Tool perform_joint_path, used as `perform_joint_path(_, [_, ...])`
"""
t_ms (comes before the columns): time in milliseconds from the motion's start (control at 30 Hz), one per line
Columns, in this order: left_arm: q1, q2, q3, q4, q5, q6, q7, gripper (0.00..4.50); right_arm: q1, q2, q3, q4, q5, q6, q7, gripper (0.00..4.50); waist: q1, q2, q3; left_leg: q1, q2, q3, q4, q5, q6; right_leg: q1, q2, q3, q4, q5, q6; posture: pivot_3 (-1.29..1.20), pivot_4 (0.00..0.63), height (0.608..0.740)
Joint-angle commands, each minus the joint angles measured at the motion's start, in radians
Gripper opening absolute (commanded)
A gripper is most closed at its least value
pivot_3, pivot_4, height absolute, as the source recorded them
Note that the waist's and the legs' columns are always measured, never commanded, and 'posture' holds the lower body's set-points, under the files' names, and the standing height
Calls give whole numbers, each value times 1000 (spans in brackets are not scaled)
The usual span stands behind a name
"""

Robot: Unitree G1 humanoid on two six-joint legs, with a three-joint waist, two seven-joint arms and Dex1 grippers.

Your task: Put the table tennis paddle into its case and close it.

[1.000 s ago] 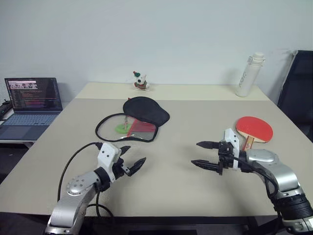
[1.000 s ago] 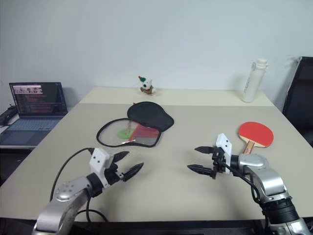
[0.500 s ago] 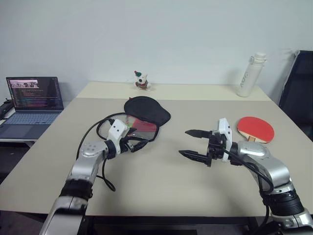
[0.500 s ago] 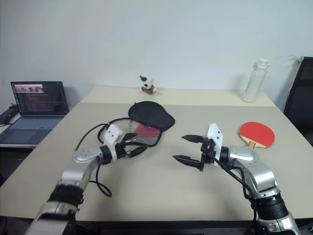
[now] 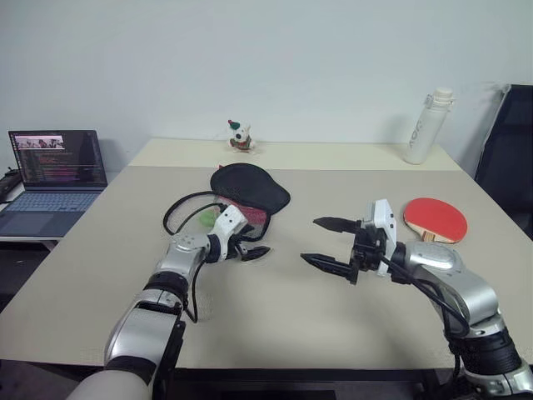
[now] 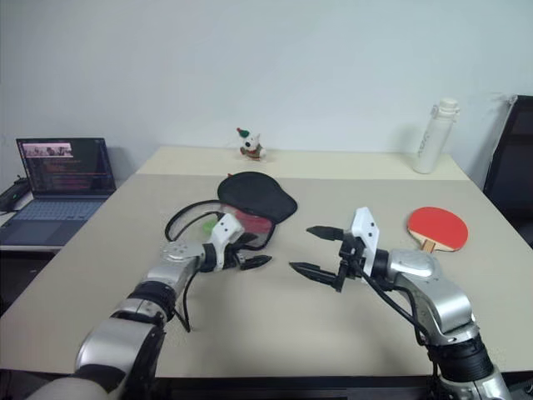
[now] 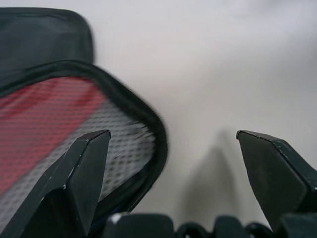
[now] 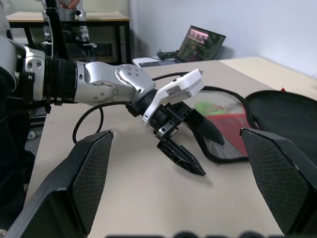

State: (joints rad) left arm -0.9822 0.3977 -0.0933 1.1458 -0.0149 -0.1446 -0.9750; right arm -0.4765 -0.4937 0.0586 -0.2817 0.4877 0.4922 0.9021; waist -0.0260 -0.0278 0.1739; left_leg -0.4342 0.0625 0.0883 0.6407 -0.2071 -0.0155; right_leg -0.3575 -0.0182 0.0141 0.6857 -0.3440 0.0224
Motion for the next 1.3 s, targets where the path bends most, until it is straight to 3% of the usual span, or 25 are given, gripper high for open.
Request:
perform_joint_path(33, [-30,-9,0,17,21,-32,-16,4281,0,-7,-24,-48,14,-4,-19,4500,-1,0,0,0,0,1,0,0,0,-1,0,0,1,0,0,0,150,740])
perform_joint_path(100, [-31,-15,3,21,24,-35,-20,3888,-2,-10,-27,-44,12,-7,-25,4500,-2,0,0,0,0,1,1,0,0,-1,0,0,3,0,0,0,150,740])
perform_joint_path(433, [-6,-4,50,26,6,-17,-5,130,-41,-27,-45,1,9,-16,-40,4500,-2,0,0,0,0,1,2,0,0,-2,0,0,5,0,0,0,150,740])
perform_joint_path(700, [48,-34,10,-107,-5,-6,-198,56,-74,-44,-63,21,19,-4,-34,4500,-1,0,0,0,0,1,3,0,0,-2,0,0,5,0,0,0,150,740])
perform_joint_path(867, [173,-9,-100,-350,-3,24,-439,56,-84,-108,-102,33,37,12,-2,4500,0,0,0,0,0,2,3,0,0,-1,0,1,5,0,0,0,150,740])
perform_joint_path(1000, [304,107,-181,-564,-15,32,-606,56,-70,-138,-113,11,45,29,2,4500,-7,1,-1,1,1,2,2,0,0,-1,0,3,6,0,0,0,150,740])
perform_joint_path(1100, [378,235,-256,-684,-61,29,-639,56,-63,-144,-114,-6,54,44,-7,4500,-15,1,-1,2,2,2,2,0,0,-1,0,4,7,-1,-1,0,150,740])
perform_joint_path(1200, [409,343,-295,-719,-95,6,-639,56,-62,-142,-111,-13,58,53,-14,4500,-18,1,-1,3,2,1,2,-1,2,-1,0,4,9,-2,-3,0,150,740])
perform_joint_path(1300, [405,380,-275,-697,-87,-37,-623,56,-69,-134,-99,0,53,49,-17,4500,-19,1,-1,5,2,1,2,-2,3,0,0,4,11,-3,-4,0,150,740])
